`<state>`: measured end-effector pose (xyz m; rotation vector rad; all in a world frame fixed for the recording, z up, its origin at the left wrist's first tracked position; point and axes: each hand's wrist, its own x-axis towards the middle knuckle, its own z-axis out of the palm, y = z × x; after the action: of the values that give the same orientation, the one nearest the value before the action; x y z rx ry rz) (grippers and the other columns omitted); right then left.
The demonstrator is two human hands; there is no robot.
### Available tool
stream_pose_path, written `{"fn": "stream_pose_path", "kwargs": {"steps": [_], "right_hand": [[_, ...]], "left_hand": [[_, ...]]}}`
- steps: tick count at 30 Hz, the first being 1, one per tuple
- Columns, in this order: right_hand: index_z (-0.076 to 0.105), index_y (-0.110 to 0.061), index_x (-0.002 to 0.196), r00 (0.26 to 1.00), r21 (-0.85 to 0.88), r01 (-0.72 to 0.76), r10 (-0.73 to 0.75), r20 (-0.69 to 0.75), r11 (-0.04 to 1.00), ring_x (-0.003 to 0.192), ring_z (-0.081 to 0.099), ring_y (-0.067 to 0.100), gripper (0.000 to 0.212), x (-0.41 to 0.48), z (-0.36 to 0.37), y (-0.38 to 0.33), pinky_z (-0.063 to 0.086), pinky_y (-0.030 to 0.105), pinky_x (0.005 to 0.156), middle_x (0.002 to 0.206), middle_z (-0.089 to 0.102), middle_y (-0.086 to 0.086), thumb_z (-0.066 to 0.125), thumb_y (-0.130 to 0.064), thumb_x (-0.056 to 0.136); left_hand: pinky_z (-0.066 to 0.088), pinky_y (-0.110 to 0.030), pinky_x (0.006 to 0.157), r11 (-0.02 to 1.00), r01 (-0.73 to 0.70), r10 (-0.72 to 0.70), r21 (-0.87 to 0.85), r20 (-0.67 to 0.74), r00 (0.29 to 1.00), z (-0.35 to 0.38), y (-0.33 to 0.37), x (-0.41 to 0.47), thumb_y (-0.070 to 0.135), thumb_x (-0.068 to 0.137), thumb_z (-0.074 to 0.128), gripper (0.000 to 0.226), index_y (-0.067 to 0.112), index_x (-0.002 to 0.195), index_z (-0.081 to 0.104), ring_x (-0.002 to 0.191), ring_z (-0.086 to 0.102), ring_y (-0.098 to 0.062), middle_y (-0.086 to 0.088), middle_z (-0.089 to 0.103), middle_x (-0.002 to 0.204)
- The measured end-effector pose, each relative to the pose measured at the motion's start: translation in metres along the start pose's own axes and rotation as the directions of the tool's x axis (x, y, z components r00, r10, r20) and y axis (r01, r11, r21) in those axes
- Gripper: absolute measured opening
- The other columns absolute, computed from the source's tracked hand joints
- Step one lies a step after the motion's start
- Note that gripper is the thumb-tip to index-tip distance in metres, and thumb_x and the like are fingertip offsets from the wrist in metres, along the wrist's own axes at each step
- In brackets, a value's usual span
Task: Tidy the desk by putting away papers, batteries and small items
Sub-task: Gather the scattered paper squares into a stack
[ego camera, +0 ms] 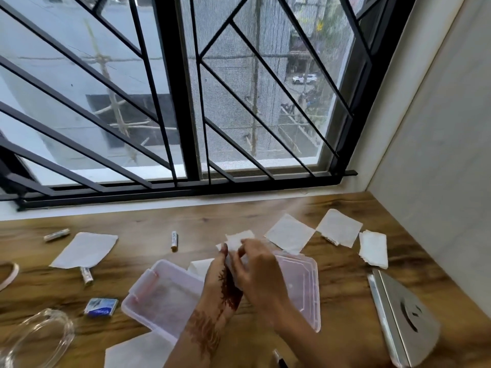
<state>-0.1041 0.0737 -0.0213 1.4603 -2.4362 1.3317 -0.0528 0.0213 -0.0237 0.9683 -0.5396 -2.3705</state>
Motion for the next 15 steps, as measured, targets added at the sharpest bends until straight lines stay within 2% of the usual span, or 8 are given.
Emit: {"fn": "stream_pose_path", "kwargs": {"steps": [3, 4, 7, 8, 9, 11, 13, 15], "right_hand": [[0.062, -0.008, 0.102, 0.998, 0.025, -0.025, 0.024, 0.053, 0.999, 0.094, 0.059, 0.015, 0.030, -0.009, 0.006, -0.005, 0.050, 0.024, 0.086, 0.104, 0.064, 0.004, 0.044, -0.032, 0.096], [0.062, -0.008, 0.105, 0.998, 0.038, -0.026, 0.023, 0.059, 0.999, 0.099, 0.058, 0.016, 0.031, -0.011, 0.006, -0.008, 0.048, 0.023, 0.090, 0.108, 0.063, 0.004, 0.042, -0.030, 0.097], [0.062, -0.005, 0.110, 0.997, 0.131, -0.058, 0.052, 0.048, 0.990, 0.103, 0.054, 0.008, 0.031, -0.011, 0.002, -0.011, 0.033, 0.001, 0.087, 0.113, 0.062, 0.003, 0.040, -0.024, 0.098], [0.062, -0.003, 0.111, 0.997, 0.167, -0.074, 0.068, 0.038, 0.983, 0.101, 0.053, 0.005, 0.031, -0.008, 0.000, -0.009, 0.030, -0.005, 0.084, 0.112, 0.061, 0.003, 0.041, -0.021, 0.098], [0.063, -0.002, 0.110, 0.997, 0.192, -0.082, 0.079, 0.021, 0.978, 0.098, 0.051, 0.004, 0.030, -0.003, -0.003, -0.006, 0.031, -0.004, 0.084, 0.108, 0.061, 0.003, 0.042, -0.020, 0.097], [0.065, -0.003, 0.103, 0.996, 0.170, -0.086, 0.089, -0.014, 0.982, 0.090, 0.054, 0.008, 0.026, 0.009, -0.006, 0.009, 0.043, 0.009, 0.083, 0.101, 0.064, 0.006, 0.044, -0.018, 0.097], [0.066, -0.002, 0.098, 0.992, 0.083, -0.122, 0.125, -0.030, 0.989, 0.090, 0.057, 0.014, 0.022, 0.024, -0.007, 0.039, 0.043, 0.016, 0.081, 0.100, 0.067, 0.012, 0.049, -0.015, 0.095], [0.067, -0.002, 0.097, 0.984, -0.031, -0.177, 0.176, -0.018, 0.984, 0.098, 0.060, 0.022, 0.020, 0.038, -0.008, 0.074, 0.039, 0.020, 0.083, 0.101, 0.068, 0.014, 0.052, -0.014, 0.092]], "left_hand": [[0.052, -0.019, 0.044, 1.000, -0.005, 0.004, 0.006, 0.062, 0.998, -0.002, 0.003, -0.006, 0.045, 0.091, 0.043, 0.058, 0.007, 0.053, 0.067, 0.045, 0.063, -0.014, -0.004, 0.061, 0.048], [0.052, -0.019, 0.045, 1.000, 0.004, -0.003, -0.001, 0.070, 0.998, -0.004, 0.005, -0.008, 0.043, 0.092, 0.043, 0.055, 0.007, 0.057, 0.067, 0.047, 0.063, -0.013, -0.004, 0.062, 0.050], [0.052, -0.021, 0.049, 0.998, -0.013, 0.010, 0.069, 0.042, 0.999, -0.009, 0.010, -0.006, 0.025, 0.098, 0.034, 0.040, 0.007, 0.077, 0.062, 0.051, 0.063, -0.011, -0.003, 0.064, 0.059], [0.052, -0.022, 0.048, 0.998, -0.016, 0.014, 0.057, 0.029, 0.999, -0.010, 0.011, -0.005, 0.019, 0.100, 0.030, 0.037, 0.000, 0.086, 0.059, 0.049, 0.063, -0.012, -0.005, 0.065, 0.056], [0.051, -0.021, 0.044, 0.999, -0.016, 0.015, 0.042, 0.018, 1.000, -0.009, 0.012, -0.005, 0.014, 0.100, 0.026, 0.038, -0.012, 0.099, 0.054, 0.045, 0.063, -0.013, -0.007, 0.065, 0.051], [0.049, -0.020, 0.037, 0.999, -0.046, 0.047, 0.027, -0.028, 0.999, -0.008, 0.016, -0.006, 0.009, 0.100, 0.026, 0.042, -0.020, 0.129, 0.035, 0.040, 0.063, -0.013, -0.011, 0.065, 0.049], [0.053, -0.026, 0.040, 0.998, -0.057, 0.057, -0.001, -0.024, 0.998, -0.011, 0.021, -0.010, 0.011, 0.099, 0.035, 0.041, -0.011, 0.134, 0.038, 0.050, 0.068, -0.017, -0.014, 0.070, 0.073], [0.054, -0.031, 0.041, 0.998, -0.056, 0.056, -0.024, -0.007, 0.998, -0.016, 0.024, -0.014, 0.012, 0.098, 0.038, 0.037, -0.005, 0.131, 0.044, 0.056, 0.070, -0.020, -0.015, 0.065, 0.097]]}}
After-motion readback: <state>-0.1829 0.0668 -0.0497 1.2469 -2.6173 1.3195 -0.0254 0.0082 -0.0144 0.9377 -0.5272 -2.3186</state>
